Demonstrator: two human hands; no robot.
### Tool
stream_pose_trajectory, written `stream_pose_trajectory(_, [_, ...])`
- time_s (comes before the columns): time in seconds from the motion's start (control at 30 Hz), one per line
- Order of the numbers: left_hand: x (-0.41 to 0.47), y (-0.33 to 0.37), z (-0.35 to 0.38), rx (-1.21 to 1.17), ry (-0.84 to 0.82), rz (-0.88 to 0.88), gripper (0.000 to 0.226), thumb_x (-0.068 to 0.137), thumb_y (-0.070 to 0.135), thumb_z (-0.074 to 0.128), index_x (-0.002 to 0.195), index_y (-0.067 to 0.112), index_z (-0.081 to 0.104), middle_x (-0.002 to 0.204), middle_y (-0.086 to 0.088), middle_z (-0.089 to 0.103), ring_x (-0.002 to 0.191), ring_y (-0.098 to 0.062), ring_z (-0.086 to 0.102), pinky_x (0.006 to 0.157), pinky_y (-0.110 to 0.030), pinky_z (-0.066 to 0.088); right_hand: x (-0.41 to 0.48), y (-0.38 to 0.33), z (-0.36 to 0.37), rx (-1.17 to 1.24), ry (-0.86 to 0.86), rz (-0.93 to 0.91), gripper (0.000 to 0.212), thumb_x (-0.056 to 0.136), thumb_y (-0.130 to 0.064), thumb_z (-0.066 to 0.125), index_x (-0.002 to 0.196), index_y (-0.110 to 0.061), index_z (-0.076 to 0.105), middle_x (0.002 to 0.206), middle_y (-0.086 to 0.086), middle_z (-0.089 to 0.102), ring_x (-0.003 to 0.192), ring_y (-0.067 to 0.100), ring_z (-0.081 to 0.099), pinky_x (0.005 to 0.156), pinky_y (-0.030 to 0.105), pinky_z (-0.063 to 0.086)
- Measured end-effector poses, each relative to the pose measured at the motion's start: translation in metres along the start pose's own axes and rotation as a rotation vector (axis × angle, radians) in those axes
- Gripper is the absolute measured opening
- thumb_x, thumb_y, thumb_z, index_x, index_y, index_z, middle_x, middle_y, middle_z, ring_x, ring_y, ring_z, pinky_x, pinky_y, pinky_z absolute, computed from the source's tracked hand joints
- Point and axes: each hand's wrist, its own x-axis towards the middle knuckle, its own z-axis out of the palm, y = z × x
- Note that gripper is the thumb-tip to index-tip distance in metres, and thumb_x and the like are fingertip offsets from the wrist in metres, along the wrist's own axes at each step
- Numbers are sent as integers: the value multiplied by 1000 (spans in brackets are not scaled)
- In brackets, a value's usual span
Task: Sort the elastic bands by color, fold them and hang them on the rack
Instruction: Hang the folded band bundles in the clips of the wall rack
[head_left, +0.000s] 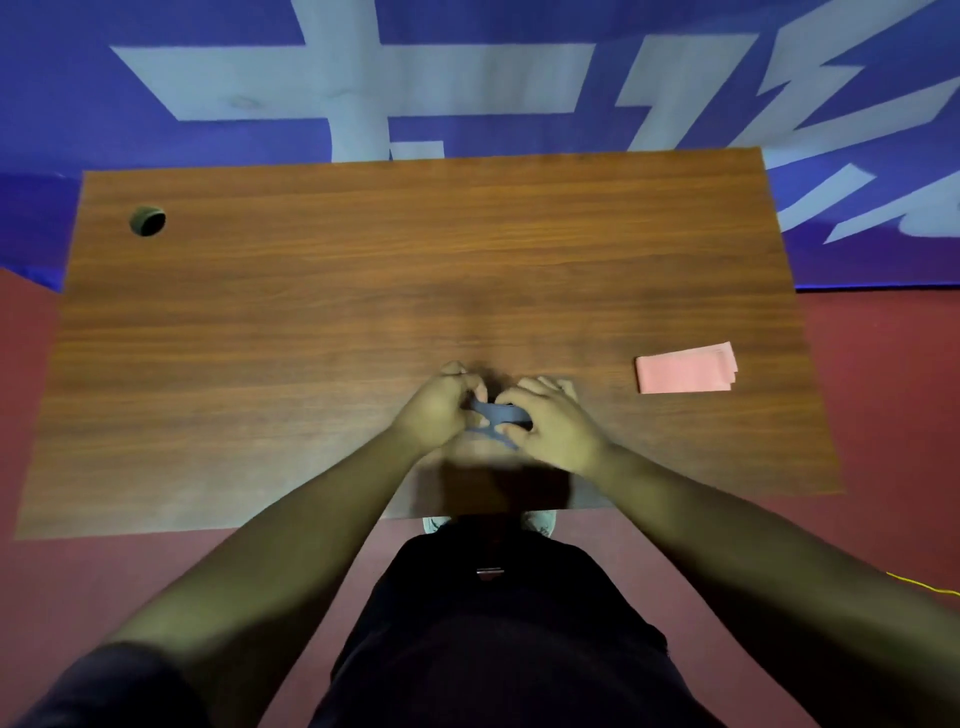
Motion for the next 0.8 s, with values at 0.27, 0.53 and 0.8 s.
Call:
stream_pose_trajectory(0.27, [14, 91, -104, 27, 58, 216, 25, 75, 10, 80, 88, 15, 60, 112, -2, 58, 93, 2, 52, 82, -21, 41, 45, -37, -151, 147, -10, -84, 12, 83, -28, 67, 93, -22, 68, 86, -6, 66, 80, 17, 58, 74, 31, 45])
stream_pose_trajectory(0.53, [-18, 214, -225, -53, 121, 414, 54, 76, 25, 83, 119, 27, 50, 116, 7, 58, 116, -3, 55, 100, -20, 41, 52, -103, -333, 429, 92, -100, 7, 85, -9, 71, 91, -12, 71, 81, 2, 67, 75, 12, 59, 73, 29, 46])
stream_pose_trajectory(0.8, [-44, 303, -304, -14, 376, 662, 48, 79, 31, 78, 118, 20, 52, 109, -1, 65, 97, -18, 61, 94, -33, 49, 47, -150, -428, 805, 247, -219, 15, 87, -8, 64, 100, -14, 68, 78, 10, 57, 65, 12, 51, 57, 19, 37])
